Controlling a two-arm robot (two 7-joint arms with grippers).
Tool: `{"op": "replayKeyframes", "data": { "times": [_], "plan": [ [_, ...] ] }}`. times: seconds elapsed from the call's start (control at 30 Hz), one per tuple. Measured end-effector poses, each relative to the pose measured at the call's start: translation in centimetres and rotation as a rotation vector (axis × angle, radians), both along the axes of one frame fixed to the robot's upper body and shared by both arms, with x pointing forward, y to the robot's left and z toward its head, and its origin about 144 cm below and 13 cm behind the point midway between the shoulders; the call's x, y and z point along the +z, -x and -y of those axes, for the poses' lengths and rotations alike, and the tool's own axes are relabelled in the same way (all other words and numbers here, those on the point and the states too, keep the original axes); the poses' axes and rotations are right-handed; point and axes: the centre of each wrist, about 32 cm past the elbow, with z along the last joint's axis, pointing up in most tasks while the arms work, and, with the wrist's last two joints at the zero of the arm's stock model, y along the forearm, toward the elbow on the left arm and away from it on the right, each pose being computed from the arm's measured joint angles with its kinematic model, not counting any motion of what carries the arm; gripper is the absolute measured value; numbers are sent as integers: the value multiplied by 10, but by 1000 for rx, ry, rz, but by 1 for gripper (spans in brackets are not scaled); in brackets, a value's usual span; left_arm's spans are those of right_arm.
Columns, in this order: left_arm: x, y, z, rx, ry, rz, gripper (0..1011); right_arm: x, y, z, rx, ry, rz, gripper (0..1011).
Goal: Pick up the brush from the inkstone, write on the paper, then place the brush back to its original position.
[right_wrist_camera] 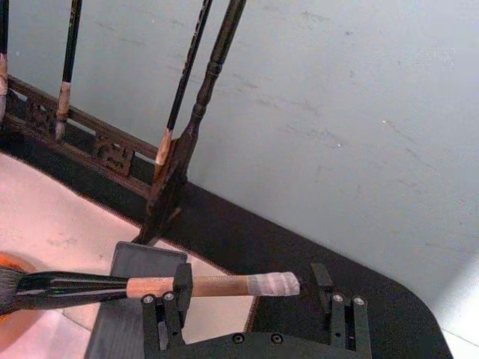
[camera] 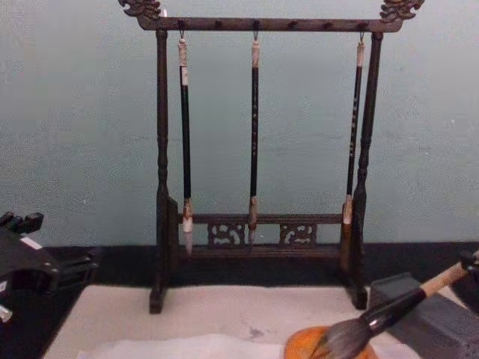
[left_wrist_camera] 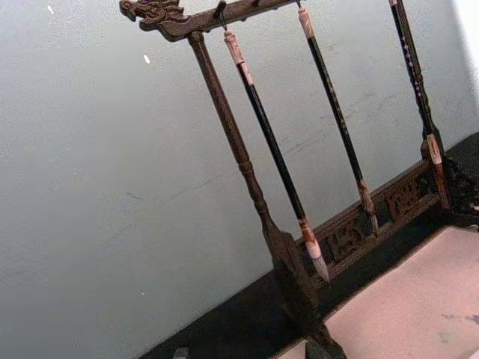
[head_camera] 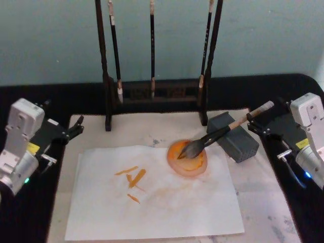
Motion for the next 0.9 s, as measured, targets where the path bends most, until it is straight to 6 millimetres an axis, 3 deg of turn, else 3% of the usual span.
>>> {"op": "replayKeyframes", "data": {
  "times": [0.37,0.9],
  "plan": [
    [0,0,0,0,0,0,1010,9,2,2,11,-96,-63,1000],
    [0,0,0,0,0,0,1010,33,-1,15,-20,-662,-437,1000]
  ]
}}
